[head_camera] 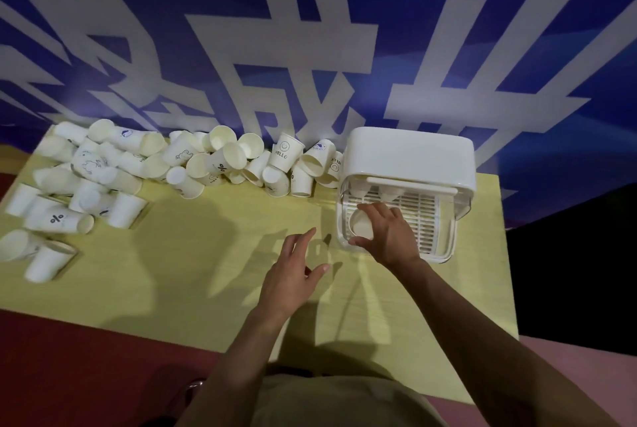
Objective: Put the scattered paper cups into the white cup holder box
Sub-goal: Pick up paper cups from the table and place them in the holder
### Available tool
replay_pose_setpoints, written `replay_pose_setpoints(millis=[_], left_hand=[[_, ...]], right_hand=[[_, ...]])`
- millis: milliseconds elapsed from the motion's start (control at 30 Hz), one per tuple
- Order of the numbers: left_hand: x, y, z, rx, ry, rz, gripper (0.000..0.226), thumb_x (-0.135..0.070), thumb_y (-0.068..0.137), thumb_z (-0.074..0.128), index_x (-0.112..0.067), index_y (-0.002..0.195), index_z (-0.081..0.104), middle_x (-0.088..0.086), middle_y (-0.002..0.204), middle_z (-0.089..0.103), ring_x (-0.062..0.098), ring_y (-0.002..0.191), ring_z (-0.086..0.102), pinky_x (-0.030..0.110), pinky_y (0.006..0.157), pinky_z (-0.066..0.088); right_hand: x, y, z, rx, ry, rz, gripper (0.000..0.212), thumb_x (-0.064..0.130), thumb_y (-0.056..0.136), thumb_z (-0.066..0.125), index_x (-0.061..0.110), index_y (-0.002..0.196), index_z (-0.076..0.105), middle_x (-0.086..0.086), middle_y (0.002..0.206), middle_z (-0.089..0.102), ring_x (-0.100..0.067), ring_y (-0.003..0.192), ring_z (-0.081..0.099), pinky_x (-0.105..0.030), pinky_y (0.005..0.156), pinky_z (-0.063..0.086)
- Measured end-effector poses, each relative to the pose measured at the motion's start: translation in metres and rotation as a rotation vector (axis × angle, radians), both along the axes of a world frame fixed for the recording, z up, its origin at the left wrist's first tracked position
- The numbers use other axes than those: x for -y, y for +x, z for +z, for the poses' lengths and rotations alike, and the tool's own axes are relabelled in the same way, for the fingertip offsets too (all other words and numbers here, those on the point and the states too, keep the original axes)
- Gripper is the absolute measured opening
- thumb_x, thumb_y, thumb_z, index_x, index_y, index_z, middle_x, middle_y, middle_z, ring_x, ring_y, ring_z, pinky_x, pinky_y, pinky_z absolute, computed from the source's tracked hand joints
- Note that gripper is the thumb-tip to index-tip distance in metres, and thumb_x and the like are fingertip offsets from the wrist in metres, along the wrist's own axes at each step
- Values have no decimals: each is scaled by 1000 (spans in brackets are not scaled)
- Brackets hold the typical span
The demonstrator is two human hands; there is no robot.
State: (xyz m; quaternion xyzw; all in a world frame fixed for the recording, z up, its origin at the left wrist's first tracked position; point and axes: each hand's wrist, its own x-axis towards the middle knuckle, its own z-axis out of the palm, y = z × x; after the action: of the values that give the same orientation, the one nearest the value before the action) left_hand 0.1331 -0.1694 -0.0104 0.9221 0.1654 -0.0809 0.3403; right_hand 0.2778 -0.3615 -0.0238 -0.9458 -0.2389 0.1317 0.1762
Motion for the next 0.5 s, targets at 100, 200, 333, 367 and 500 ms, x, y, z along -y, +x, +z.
replay_pose_setpoints(millis=[100,200,333,367,500], left_hand=[[-7,-7,2,3,-10,8,71,-52,93,64,-41,152,26,-15,143,34,-2,79,64,40,74,59],[-17,-13,4,24,-23,21,70,-51,93,64,-41,152,27,-16,142,34,-3,79,64,38,72,59],[-41,-25,6,36,-58,96,70,-51,93,64,-40,153,29,-16,143,34,-1,81,65,40,75,59],[-49,-29,7,41,-64,116,70,-50,93,65,-40,153,29,-16,142,34,0,80,65,39,76,59],[-92,-52,3,18,-61,130,70,-52,93,63,-43,152,27,-16,146,31,1,84,65,39,79,59]], right_hand=[[-3,-3,-1,10,0,-14,87,56,73,85,17,144,53,-8,139,58,-36,118,54,-48,92,52],[-7,-9,3,88,41,-41,84,57,73,84,14,140,56,-11,137,57,-36,115,52,-49,92,52],[-30,-26,21,186,159,24,69,53,80,79,15,135,59,-8,130,59,-34,113,51,-47,94,51],[-40,-32,26,190,178,47,67,52,81,78,16,134,59,-6,130,59,-32,114,50,-45,95,50],[-96,-53,34,163,232,133,59,50,88,75,17,135,59,-5,130,58,-30,114,52,-42,93,51]])
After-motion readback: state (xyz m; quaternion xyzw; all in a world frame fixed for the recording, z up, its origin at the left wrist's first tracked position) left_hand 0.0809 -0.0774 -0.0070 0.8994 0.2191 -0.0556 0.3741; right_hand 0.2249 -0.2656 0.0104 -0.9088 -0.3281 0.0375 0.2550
